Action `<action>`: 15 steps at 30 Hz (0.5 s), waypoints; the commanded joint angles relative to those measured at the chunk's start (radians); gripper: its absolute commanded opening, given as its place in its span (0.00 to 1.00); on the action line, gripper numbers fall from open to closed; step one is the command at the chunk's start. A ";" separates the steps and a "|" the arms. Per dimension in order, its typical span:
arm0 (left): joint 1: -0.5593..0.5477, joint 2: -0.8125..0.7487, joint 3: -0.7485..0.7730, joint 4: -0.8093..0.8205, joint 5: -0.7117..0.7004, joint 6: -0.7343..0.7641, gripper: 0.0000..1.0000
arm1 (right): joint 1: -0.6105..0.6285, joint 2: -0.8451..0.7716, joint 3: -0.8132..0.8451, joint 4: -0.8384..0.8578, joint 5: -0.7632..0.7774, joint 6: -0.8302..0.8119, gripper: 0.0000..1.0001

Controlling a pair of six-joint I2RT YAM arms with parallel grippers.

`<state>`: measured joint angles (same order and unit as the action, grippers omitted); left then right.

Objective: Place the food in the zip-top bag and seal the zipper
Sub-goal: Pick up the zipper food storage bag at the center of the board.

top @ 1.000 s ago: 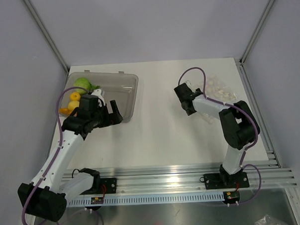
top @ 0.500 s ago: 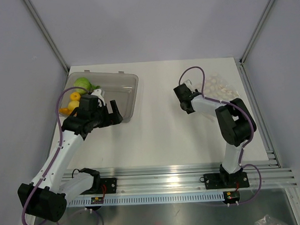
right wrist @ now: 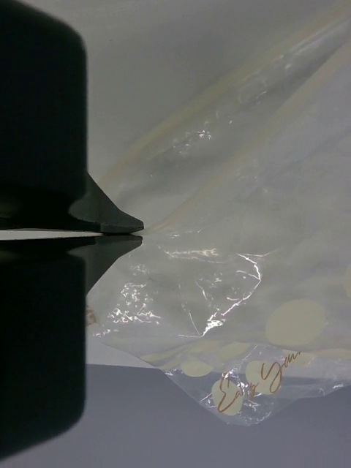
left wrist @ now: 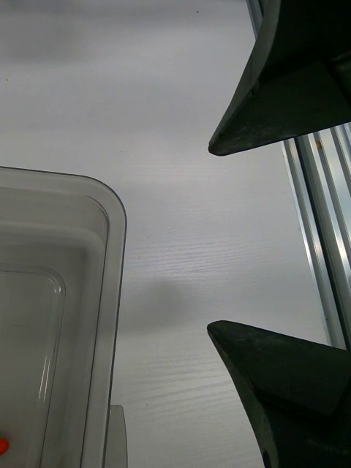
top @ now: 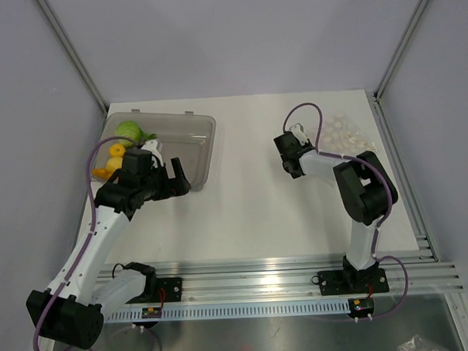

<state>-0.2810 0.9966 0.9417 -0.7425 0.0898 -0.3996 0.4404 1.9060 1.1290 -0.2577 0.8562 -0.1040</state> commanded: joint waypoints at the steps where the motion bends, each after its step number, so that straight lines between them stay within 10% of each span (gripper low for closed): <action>1: 0.002 -0.027 0.031 0.008 -0.009 0.016 0.99 | -0.028 -0.010 -0.003 0.103 0.083 -0.011 0.00; 8: 0.002 0.008 0.060 0.009 0.017 0.036 0.99 | -0.042 -0.146 0.051 -0.055 -0.029 0.120 0.00; 15: -0.007 0.048 0.108 0.032 0.123 0.050 0.99 | -0.040 -0.346 0.193 -0.441 -0.508 0.392 0.00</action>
<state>-0.2813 1.0355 0.9951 -0.7593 0.1246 -0.3733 0.4000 1.6859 1.2430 -0.5335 0.6086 0.1181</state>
